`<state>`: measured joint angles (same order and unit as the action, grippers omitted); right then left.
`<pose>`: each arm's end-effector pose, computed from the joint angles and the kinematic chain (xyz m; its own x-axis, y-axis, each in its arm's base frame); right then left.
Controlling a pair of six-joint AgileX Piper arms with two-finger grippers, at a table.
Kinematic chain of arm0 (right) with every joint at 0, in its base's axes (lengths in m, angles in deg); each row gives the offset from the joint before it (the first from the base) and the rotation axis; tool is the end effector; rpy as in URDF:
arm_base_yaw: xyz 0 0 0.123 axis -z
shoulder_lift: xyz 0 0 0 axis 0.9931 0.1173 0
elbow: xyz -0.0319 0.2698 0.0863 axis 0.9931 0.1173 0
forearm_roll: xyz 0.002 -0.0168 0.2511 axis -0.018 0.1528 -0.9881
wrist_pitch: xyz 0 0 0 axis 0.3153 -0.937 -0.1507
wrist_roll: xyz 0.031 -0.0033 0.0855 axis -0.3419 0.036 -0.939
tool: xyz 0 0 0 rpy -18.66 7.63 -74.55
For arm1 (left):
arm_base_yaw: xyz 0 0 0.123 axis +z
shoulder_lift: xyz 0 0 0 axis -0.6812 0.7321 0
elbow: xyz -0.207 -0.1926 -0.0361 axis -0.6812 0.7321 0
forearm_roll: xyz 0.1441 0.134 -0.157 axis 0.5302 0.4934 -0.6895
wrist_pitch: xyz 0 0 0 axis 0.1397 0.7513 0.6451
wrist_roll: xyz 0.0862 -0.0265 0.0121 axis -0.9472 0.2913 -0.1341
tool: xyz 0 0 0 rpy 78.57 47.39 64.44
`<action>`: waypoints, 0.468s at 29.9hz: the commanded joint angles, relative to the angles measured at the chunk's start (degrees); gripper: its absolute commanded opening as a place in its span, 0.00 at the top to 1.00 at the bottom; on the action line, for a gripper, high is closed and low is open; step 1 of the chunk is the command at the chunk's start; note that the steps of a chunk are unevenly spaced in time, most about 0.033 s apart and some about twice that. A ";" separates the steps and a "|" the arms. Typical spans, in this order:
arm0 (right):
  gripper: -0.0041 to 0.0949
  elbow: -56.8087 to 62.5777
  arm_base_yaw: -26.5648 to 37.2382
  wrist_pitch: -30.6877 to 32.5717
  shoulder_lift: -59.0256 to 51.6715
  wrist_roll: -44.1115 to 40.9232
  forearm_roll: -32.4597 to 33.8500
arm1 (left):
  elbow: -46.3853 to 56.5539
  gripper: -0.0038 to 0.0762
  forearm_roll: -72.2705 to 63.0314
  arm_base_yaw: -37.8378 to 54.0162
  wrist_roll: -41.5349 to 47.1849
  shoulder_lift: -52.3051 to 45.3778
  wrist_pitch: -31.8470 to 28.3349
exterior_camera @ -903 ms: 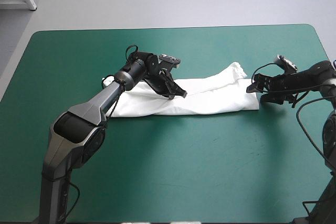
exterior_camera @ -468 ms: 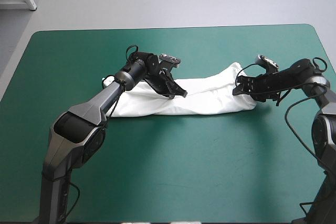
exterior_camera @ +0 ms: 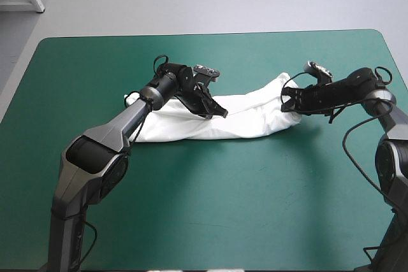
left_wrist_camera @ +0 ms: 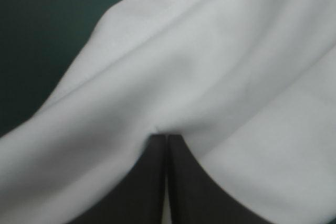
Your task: Fold the cloth
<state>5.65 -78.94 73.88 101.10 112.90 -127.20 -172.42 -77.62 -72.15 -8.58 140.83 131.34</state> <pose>0.4030 0.0251 0.2177 -0.9366 0.1803 -0.3006 -0.0434 0.7914 0.6098 0.4092 -0.2510 0.2165 -0.7907 0.4780 -0.3825 0.5722 0.7992 -0.1841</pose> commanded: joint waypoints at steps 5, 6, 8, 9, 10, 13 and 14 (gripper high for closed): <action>0.97 -11.18 -1.83 5.50 -6.28 -3.41 -2.99 | -1.04 0.93 -0.54 -0.30 0.14 -2.37 -1.47; 0.97 -12.56 -2.55 5.97 -6.55 -4.06 -2.99 | -1.04 0.93 -0.54 -0.30 0.14 -2.37 -1.57; 0.97 -16.38 -4.22 7.34 -6.55 -5.67 -2.89 | -1.04 0.93 -0.54 -0.30 -0.28 -2.37 -1.77; 0.97 -18.24 -5.16 7.74 -6.55 -6.79 -2.78 | -1.04 0.93 -0.54 -0.30 -0.28 -2.37 -1.77; 0.97 -19.71 -5.94 7.89 -6.55 -7.55 -2.63 | -1.04 0.93 -0.54 -0.30 -0.28 -2.37 -1.77; 0.97 -24.80 -9.00 8.02 -6.55 -10.96 0.16 | -1.04 0.93 -0.54 -0.30 -0.28 -2.37 -1.91; 0.97 -26.24 -10.00 8.02 -6.55 -11.63 1.35 | -1.04 0.93 -0.54 -0.30 -0.28 -2.37 -2.06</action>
<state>-15.04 -86.63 82.15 98.29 103.54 -125.70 -172.42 -77.62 -72.15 -8.81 140.93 130.62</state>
